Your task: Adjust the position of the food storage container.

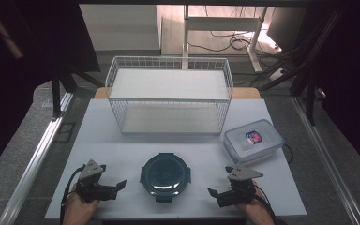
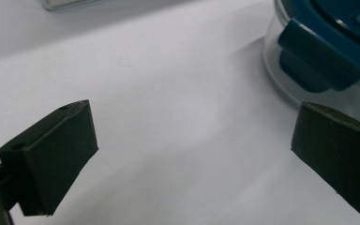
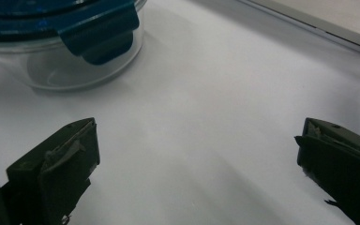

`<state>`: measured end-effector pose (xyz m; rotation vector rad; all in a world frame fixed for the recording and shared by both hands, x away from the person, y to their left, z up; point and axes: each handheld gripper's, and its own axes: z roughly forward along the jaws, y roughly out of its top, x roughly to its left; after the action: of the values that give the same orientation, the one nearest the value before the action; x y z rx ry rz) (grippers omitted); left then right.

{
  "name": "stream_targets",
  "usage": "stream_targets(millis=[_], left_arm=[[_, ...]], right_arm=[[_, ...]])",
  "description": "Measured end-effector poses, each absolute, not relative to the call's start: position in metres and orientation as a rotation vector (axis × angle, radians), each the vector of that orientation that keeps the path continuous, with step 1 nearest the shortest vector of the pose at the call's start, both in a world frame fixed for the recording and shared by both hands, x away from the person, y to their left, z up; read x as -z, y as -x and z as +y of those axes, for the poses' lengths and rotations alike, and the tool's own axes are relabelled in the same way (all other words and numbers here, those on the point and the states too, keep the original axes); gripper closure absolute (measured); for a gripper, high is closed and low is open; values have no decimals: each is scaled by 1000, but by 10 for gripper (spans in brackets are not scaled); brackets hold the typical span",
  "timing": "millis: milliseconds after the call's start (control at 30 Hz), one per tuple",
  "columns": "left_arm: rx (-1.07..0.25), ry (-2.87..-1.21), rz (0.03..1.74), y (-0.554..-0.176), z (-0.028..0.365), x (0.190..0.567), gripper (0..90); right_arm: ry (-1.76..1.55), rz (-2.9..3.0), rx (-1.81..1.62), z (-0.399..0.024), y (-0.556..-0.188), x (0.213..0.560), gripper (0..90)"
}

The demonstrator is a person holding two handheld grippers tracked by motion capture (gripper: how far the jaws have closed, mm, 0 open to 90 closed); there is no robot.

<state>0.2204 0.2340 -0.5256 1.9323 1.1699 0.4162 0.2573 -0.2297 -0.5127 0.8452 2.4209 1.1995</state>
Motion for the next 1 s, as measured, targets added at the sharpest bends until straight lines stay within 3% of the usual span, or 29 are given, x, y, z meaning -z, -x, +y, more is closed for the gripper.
stream_targets(millis=[500, 867, 1000], left_arm=[[-422, -1920, 1113, -223, 239, 530, 28], [-319, -1874, 1087, -226, 236, 520, 21], [-269, -1816, 1030, -223, 227, 504, 143]], right_arm=[[-861, 2349, -1149, -236, -261, 509, 0], [-941, 2352, -1145, -241, -265, 507, 0], [-963, 2375, -1144, -240, -267, 508, 0]])
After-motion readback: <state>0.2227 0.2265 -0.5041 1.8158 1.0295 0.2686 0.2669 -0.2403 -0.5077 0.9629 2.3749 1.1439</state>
